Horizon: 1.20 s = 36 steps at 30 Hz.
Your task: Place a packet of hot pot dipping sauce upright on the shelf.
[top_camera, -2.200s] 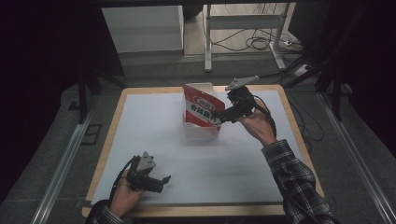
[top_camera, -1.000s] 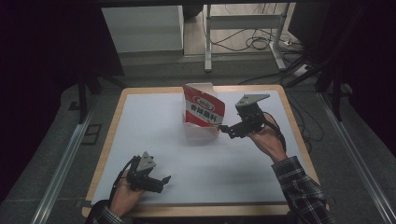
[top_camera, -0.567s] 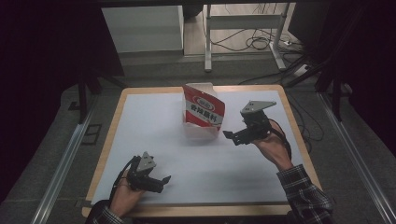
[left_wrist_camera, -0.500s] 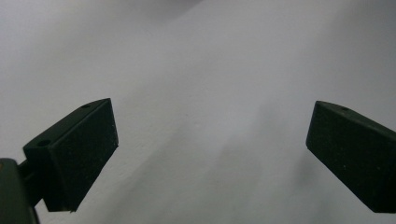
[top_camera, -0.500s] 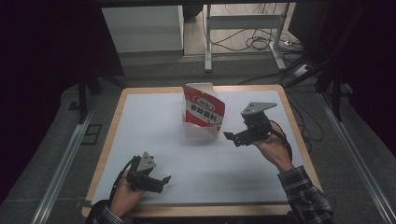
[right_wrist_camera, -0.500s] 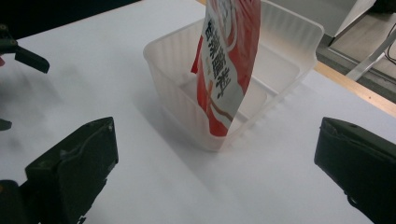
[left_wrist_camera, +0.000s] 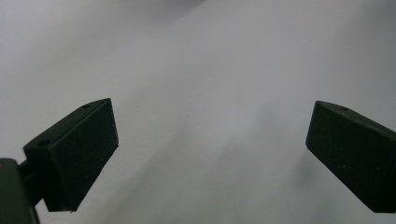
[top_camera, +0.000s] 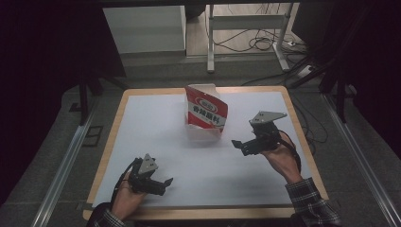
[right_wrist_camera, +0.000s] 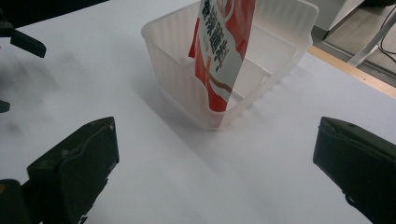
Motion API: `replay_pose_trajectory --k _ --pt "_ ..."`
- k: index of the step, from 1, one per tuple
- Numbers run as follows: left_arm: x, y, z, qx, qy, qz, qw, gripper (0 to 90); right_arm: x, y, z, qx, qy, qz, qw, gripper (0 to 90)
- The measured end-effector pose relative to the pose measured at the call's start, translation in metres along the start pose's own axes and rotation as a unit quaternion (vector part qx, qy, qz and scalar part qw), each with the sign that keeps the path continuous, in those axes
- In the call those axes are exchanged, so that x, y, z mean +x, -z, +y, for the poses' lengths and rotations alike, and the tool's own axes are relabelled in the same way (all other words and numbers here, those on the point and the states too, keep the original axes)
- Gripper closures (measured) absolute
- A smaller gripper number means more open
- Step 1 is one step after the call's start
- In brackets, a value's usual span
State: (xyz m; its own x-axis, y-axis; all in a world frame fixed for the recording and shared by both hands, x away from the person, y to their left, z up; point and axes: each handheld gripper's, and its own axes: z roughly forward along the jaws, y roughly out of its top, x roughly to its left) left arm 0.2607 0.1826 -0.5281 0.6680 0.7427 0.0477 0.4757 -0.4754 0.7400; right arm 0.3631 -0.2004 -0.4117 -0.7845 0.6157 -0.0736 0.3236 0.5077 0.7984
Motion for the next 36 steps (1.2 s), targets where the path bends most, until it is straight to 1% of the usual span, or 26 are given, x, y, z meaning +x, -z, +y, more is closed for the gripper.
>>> replay_pose_trajectory --k 16,18,28,36 --pt "0.0 0.0 0.0 0.0 0.001 0.0 1.0 2.2 0.005 0.009 -0.016 -0.005 -0.005 -0.005 1.0 2.0" --pt "0.0 0.0 0.0 0.0 0.001 0.0 1.0 2.2 0.005 0.01 -0.02 -0.008 -0.011 -0.004 0.9999 2.4" --pt "0.001 0.0 -0.001 -0.002 0.004 0.0 1.0 2.3 0.003 0.016 -0.031 -0.005 -0.023 -0.008 0.9997 3.3" --pt "0.002 0.0 -0.001 -0.003 0.006 0.0 1.0 2.3 0.004 0.026 -0.038 -0.009 -0.033 -0.018 0.9993 3.3"
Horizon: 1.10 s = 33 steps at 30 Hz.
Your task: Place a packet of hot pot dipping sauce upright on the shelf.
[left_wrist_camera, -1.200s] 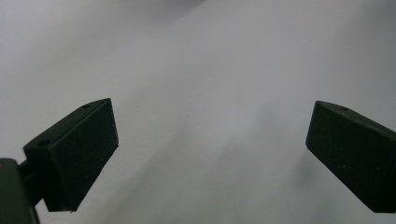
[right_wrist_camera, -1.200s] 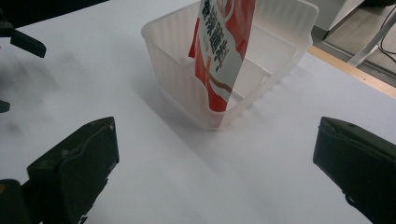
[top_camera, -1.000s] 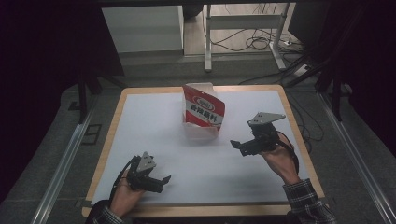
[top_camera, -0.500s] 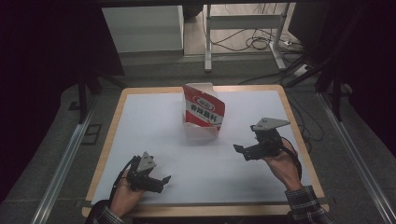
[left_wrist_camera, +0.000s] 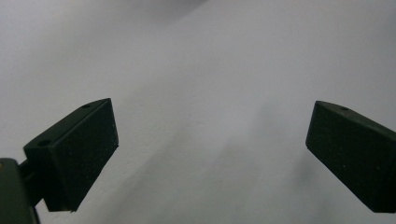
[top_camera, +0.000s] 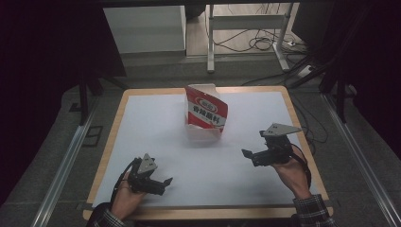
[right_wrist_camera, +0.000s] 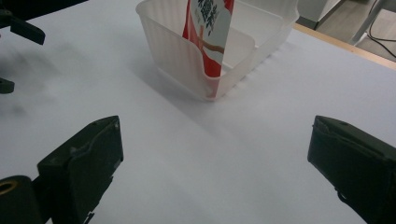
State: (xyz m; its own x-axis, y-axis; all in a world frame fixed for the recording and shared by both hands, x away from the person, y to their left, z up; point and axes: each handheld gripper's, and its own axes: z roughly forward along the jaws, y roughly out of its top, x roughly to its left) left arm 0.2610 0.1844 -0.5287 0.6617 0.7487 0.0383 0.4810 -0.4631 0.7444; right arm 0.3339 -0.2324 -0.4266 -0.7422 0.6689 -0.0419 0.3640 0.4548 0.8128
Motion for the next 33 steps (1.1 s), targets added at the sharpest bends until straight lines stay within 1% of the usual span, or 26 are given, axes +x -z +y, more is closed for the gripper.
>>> replay_pose_trajectory --k 5,10,12,15,18,23,29,33 --pt "0.0 0.0 0.0 0.0 -0.001 -0.001 1.0 2.3 -0.001 0.005 -0.002 -0.002 -0.001 -0.007 1.0 3.3" --pt "0.0 0.0 0.0 0.0 -0.001 -0.001 1.0 2.3 -0.001 0.012 -0.007 0.004 0.002 -0.021 0.9998 3.2" --pt "0.0 0.0 0.0 0.0 -0.001 -0.001 1.0 2.3 -0.002 0.013 -0.008 0.005 0.001 -0.021 0.9998 3.2" --pt "0.0 0.0 0.0 0.0 -0.001 0.0 1.0 2.3 -0.003 0.016 -0.012 0.01 -0.005 -0.025 0.9996 3.0" --pt "-0.001 0.0 0.0 0.0 -0.001 0.0 1.0 2.3 -0.003 0.018 -0.014 0.011 -0.005 -0.029 0.9995 2.5" --pt "-0.001 0.0 0.0 0.0 0.0 -0.001 1.0 2.3 -0.002 0.024 -0.019 0.009 -0.005 -0.046 0.9989 0.0" --pt "-0.001 0.0 0.0 0.0 -0.001 -0.001 1.0 2.3 -0.001 0.03 -0.025 0.004 -0.005 -0.058 0.9983 0.0" --pt "-0.001 0.0 0.0 0.0 -0.002 0.0 1.0 2.3 -0.001 0.032 -0.03 0.005 -0.009 -0.061 0.9981 0.0"
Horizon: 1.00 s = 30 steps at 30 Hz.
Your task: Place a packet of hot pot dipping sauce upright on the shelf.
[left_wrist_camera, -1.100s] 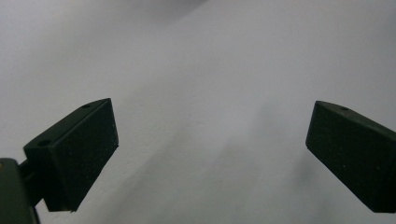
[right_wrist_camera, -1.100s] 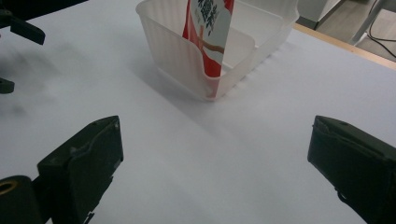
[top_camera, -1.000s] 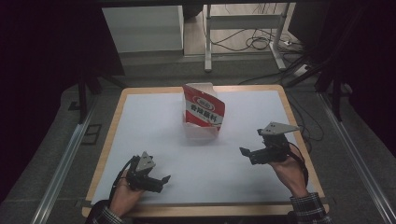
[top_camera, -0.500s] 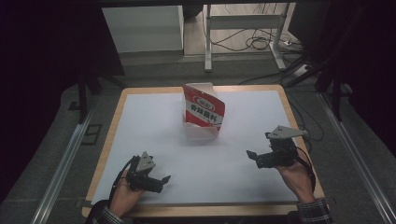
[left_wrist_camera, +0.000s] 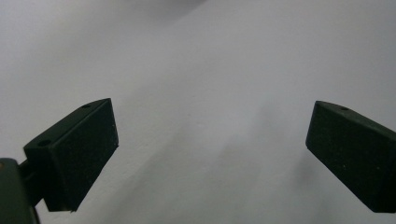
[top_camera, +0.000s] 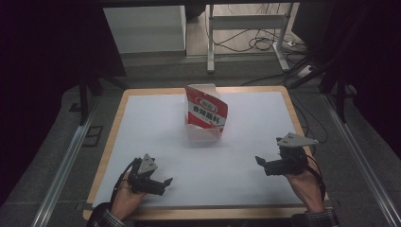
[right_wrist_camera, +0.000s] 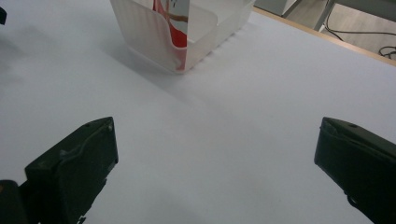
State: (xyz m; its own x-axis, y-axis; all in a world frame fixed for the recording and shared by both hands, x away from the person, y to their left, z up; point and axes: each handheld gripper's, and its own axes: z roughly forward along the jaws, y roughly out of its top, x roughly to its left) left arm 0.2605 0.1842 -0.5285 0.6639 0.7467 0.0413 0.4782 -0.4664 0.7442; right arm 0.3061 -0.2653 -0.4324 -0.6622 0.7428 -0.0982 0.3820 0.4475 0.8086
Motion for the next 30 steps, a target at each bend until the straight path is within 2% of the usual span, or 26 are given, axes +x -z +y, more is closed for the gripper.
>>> replay_pose_trajectory --k 14,30 --pt "0.0 0.0 0.0 0.001 -0.002 0.0 1.0 2.3 -0.004 0.015 -0.023 -0.008 -0.013 -0.017 0.9997 0.0" --pt "0.0 0.0 0.0 0.002 -0.001 0.001 1.0 2.3 -0.014 0.027 -0.046 -0.01 -0.023 -0.055 0.9982 0.0"
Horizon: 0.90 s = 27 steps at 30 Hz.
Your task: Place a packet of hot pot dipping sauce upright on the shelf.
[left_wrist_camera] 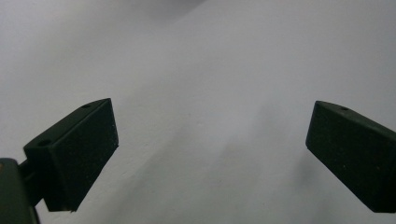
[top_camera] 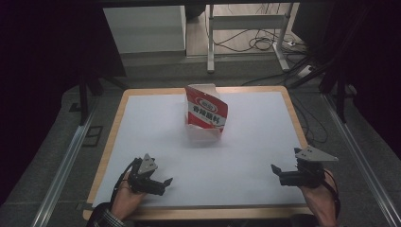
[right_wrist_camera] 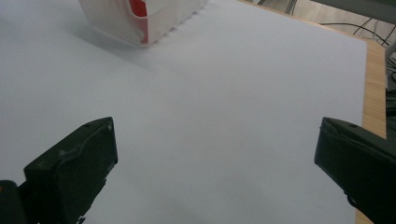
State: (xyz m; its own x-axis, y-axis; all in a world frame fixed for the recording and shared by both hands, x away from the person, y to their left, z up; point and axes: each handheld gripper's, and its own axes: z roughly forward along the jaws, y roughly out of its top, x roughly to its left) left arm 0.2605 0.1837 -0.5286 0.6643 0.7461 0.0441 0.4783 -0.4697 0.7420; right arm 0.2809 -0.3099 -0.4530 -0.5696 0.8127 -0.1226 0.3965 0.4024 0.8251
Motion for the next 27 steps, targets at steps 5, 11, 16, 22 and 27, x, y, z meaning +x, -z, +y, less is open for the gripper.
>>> replay_pose_trajectory --k 5,11,16,22,27 --pt "0.0 0.0 0.0 0.0 0.0 0.0 1.0 2.3 -0.004 0.002 -0.006 0.004 -0.002 -0.012 0.9999 0.0" --pt "0.0 0.0 0.0 0.0 0.001 0.001 1.0 2.3 -0.009 0.003 -0.013 0.008 -0.006 -0.023 0.9997 0.0" --pt "0.0 0.0 0.0 0.0 0.0 0.001 1.0 2.3 -0.014 0.002 -0.018 0.012 -0.011 -0.028 0.9995 0.0" --pt "0.0 0.0 0.0 0.001 0.0 0.001 1.0 2.3 -0.021 -0.001 -0.025 0.019 -0.021 -0.033 0.999 0.0" --pt "0.0 0.0 0.0 0.001 -0.001 0.002 1.0 2.3 -0.024 -0.003 -0.03 0.023 -0.025 -0.036 0.9988 0.0"
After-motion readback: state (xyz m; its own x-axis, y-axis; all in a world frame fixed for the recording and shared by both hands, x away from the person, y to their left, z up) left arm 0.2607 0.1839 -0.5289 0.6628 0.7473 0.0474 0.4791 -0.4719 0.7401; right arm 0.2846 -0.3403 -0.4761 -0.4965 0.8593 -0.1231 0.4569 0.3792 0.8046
